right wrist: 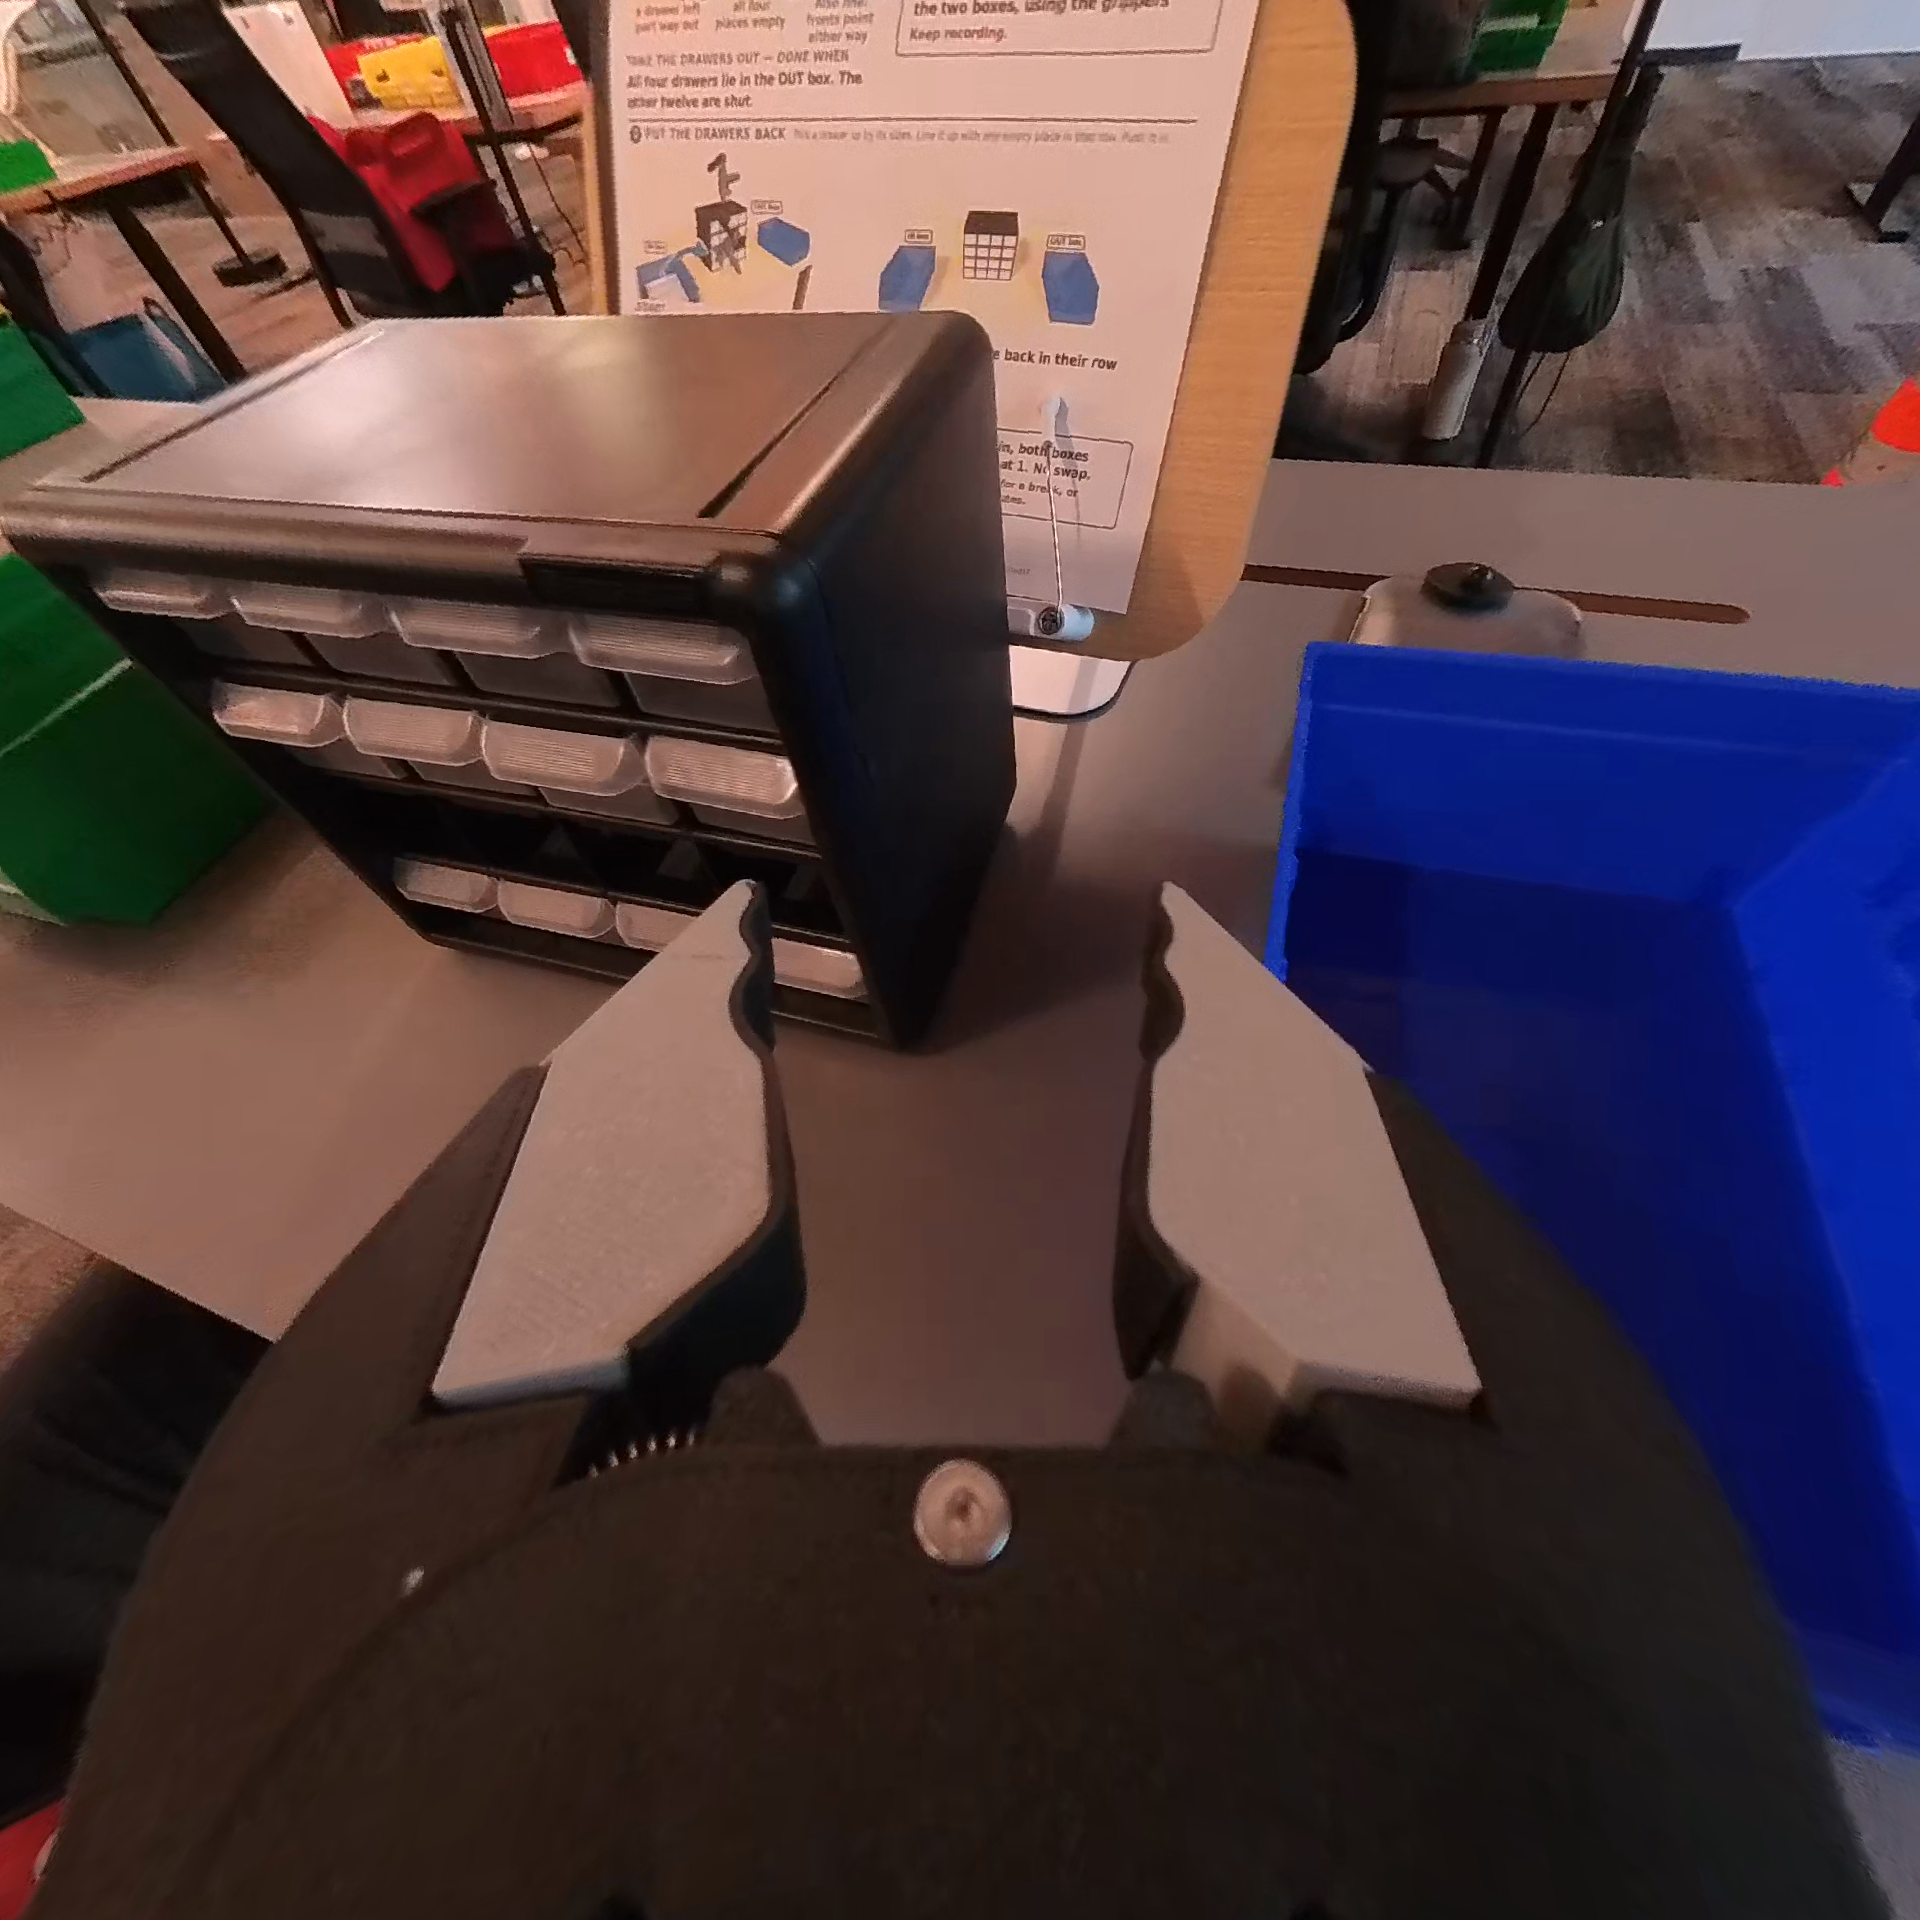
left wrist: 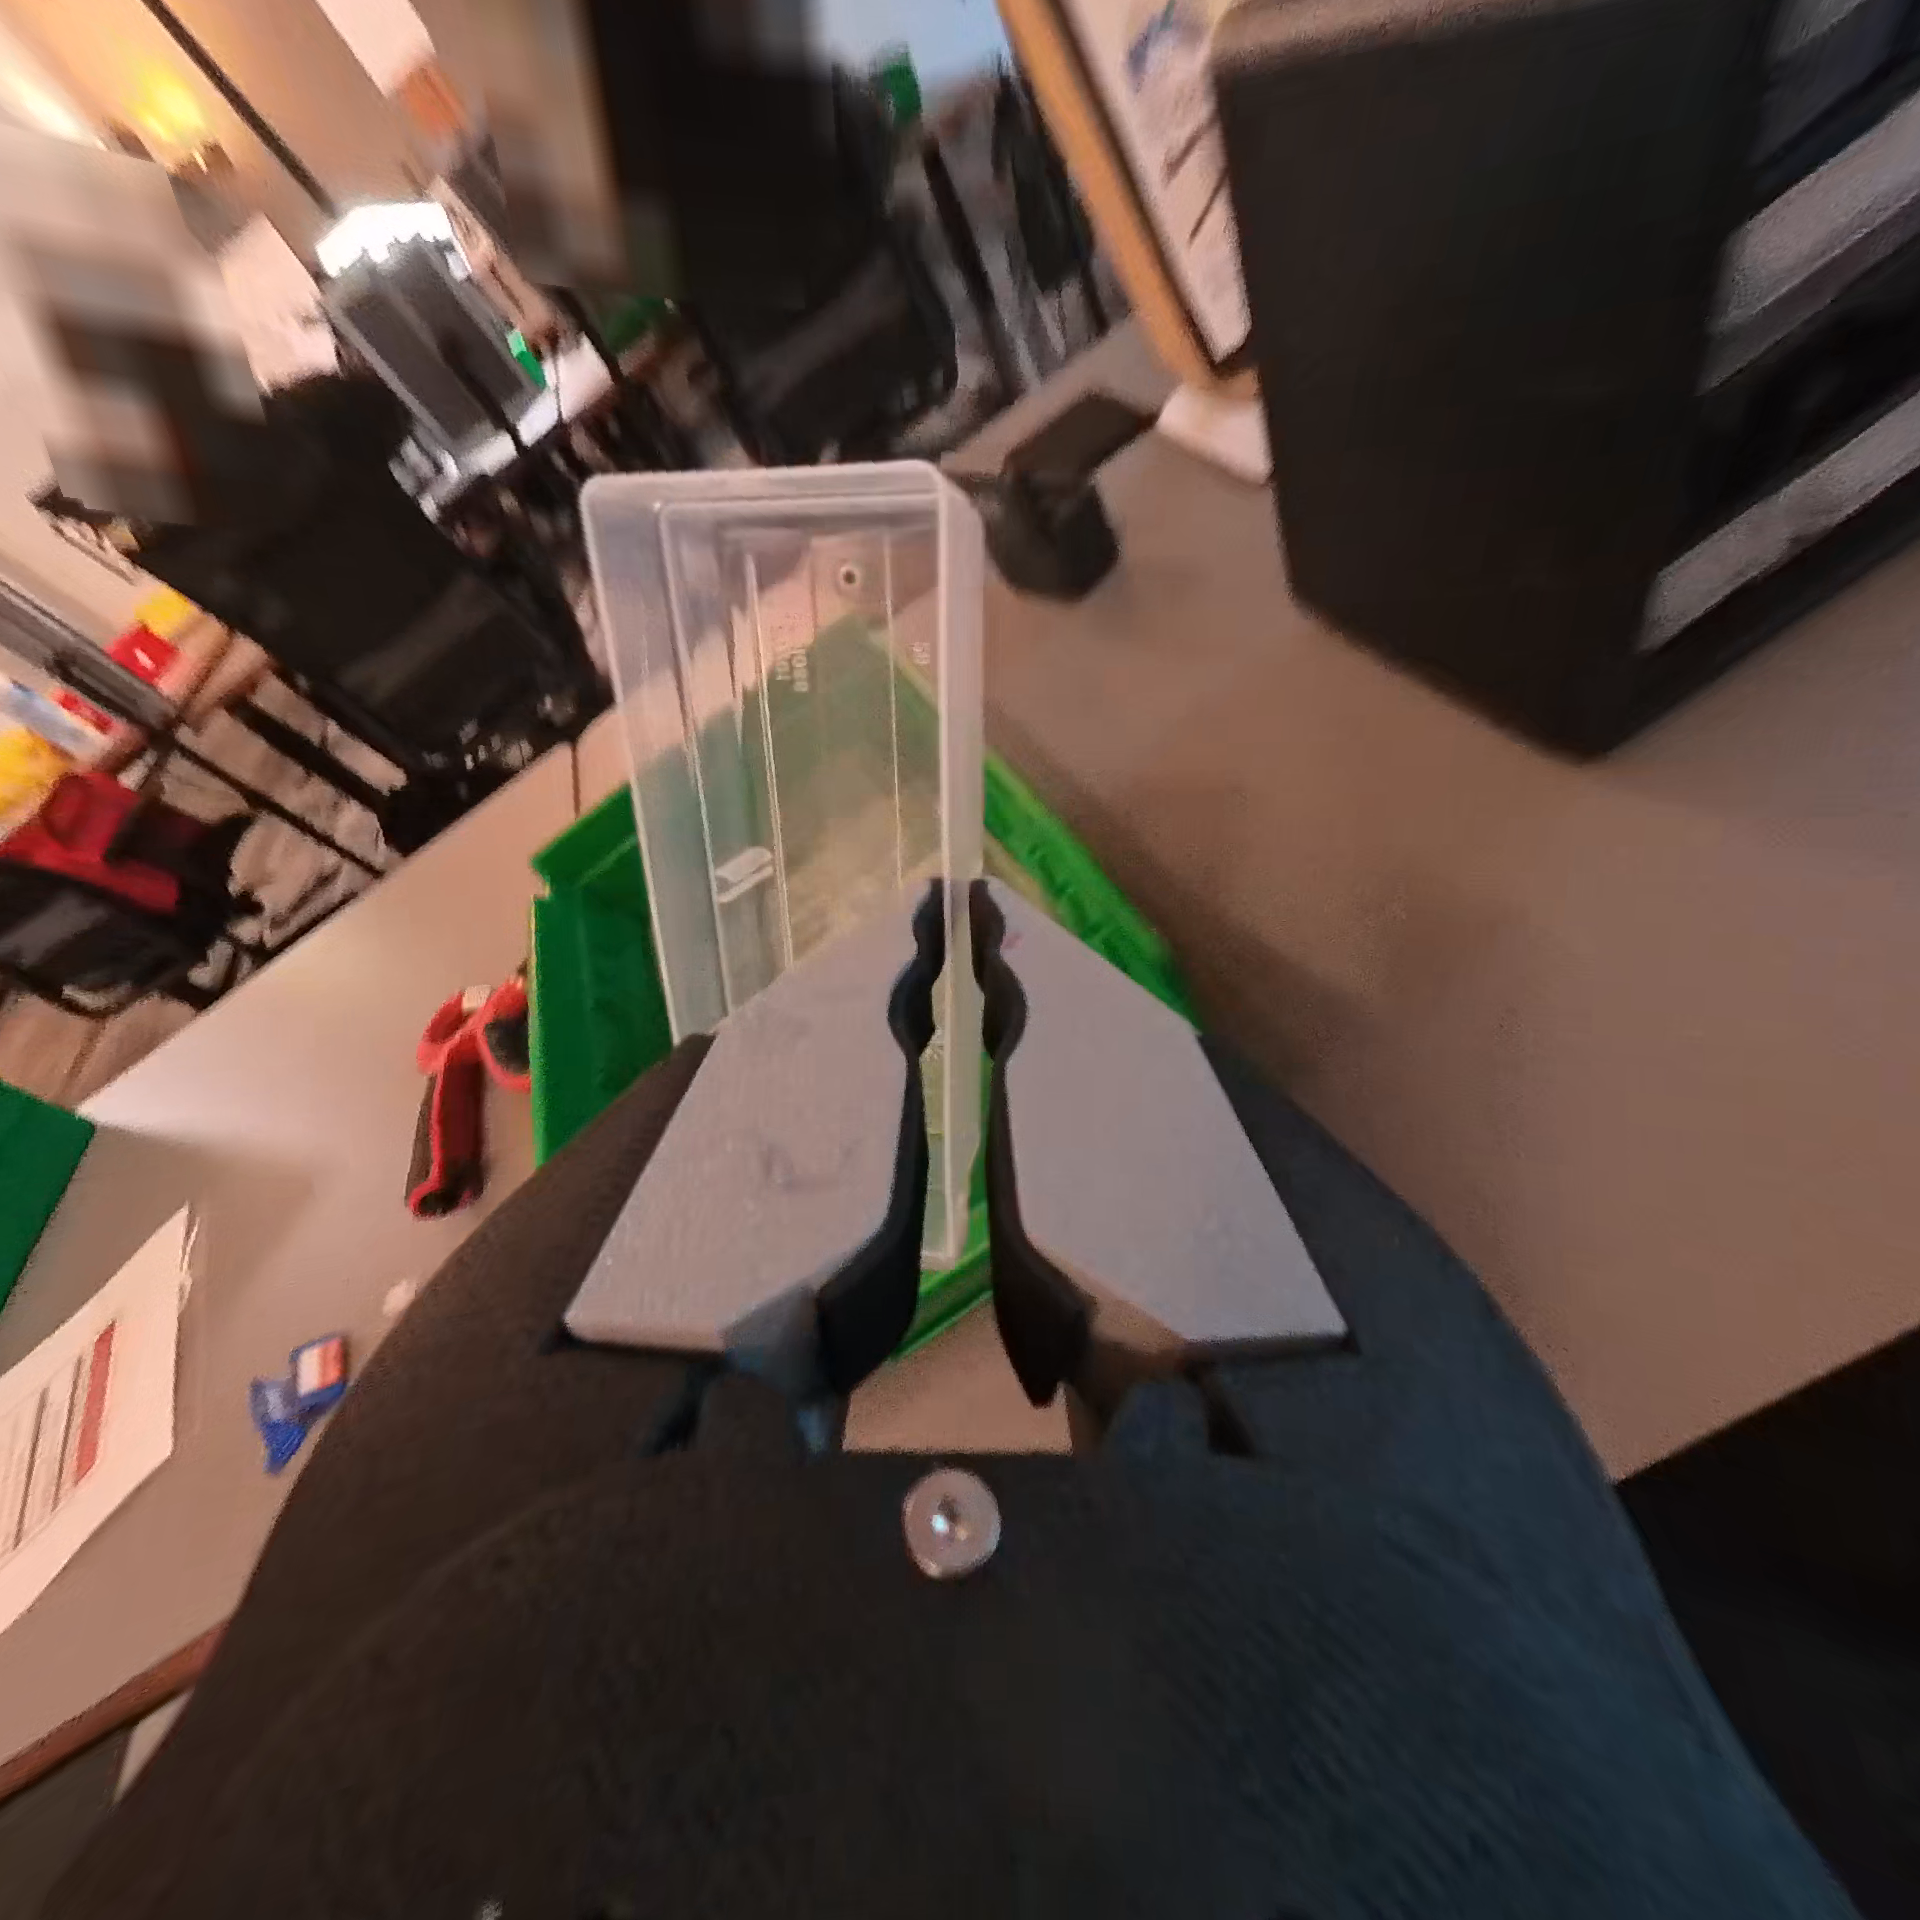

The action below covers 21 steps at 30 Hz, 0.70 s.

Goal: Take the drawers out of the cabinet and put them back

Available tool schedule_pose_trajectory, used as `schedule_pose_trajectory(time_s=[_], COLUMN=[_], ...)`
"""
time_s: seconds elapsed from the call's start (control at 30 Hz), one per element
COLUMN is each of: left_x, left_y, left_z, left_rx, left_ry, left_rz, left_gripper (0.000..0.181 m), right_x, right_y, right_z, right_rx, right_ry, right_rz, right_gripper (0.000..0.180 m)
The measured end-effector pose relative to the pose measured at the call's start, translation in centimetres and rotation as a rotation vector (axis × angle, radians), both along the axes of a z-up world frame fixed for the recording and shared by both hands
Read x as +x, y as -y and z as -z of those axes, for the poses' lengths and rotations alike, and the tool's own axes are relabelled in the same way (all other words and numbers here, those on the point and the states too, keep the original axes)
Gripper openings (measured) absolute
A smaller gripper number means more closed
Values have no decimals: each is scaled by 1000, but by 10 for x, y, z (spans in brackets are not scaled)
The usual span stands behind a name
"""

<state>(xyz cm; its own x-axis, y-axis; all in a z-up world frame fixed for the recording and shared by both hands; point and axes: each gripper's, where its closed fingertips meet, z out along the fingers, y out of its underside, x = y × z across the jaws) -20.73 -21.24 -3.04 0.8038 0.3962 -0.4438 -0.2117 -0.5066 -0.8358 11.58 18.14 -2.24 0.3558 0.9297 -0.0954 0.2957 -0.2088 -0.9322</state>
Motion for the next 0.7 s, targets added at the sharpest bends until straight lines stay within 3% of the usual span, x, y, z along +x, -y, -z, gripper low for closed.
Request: schedule_pose_trajectory(time_s=[0.13,0.4,0.7], left_x=[52,140,171], left_y=[-18,-66,-94], left_z=[-9,15,81], left_rx=[93,119,-137], left_ry=[-55,90,85], left_rz=[119,484,546], left_gripper=[2,3,2], right_x=[-7,-23,-34], right_y=[7,25,44], right_z=[1,-6,-9], right_rx=[30,57,126], right_ry=[22,3,39], right_rz=[-11,-59,-106], right_gripper=[67,59,58])
